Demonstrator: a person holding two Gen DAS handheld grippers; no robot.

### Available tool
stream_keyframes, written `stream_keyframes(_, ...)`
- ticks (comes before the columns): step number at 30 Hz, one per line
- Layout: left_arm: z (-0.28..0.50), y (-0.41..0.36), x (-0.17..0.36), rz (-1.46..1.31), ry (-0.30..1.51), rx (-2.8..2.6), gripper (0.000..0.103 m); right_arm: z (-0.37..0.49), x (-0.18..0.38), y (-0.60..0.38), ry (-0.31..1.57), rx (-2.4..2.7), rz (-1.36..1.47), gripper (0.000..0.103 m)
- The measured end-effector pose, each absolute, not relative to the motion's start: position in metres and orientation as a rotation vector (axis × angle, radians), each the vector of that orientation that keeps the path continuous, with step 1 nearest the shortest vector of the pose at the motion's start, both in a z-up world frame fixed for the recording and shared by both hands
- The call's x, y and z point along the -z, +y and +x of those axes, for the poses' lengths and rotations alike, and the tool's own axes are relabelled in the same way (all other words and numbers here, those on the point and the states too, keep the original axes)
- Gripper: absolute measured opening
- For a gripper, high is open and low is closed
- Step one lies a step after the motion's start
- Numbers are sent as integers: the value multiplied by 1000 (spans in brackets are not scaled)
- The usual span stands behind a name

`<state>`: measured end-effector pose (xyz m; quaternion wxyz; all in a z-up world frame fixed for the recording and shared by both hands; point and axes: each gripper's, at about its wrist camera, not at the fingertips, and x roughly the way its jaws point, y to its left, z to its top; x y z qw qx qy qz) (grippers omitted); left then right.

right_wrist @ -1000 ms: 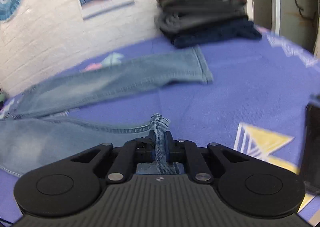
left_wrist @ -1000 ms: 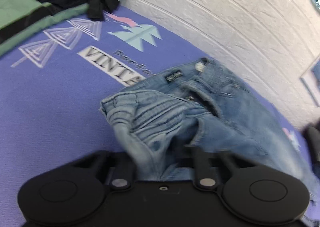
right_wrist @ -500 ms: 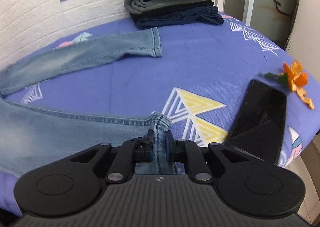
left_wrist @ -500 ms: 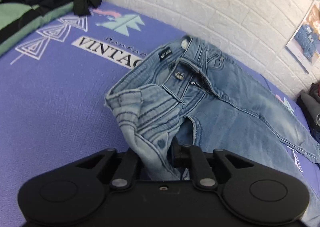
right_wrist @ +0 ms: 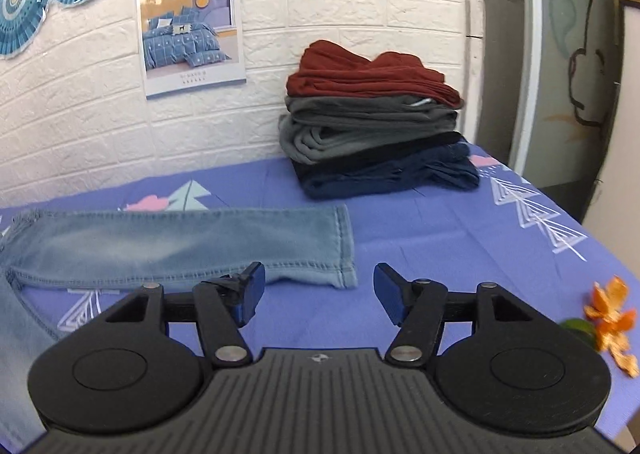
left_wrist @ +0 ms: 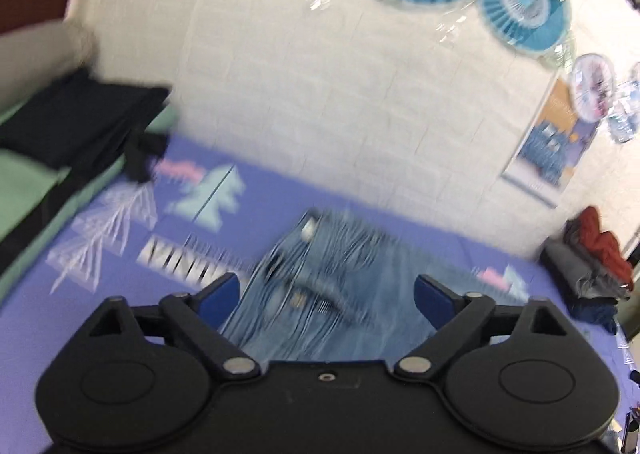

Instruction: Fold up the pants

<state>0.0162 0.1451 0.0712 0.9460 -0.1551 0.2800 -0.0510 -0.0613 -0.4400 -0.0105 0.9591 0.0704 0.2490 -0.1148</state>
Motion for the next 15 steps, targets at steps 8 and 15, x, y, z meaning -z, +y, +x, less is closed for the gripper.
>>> stream_keyframes(8,157,122,-29,-253,596,108,103,6,29,-455,517,195,159,103)
stream_keyframes(15,261,118,39,-347,757,99,103,74,53,-479,589,238,139,103)
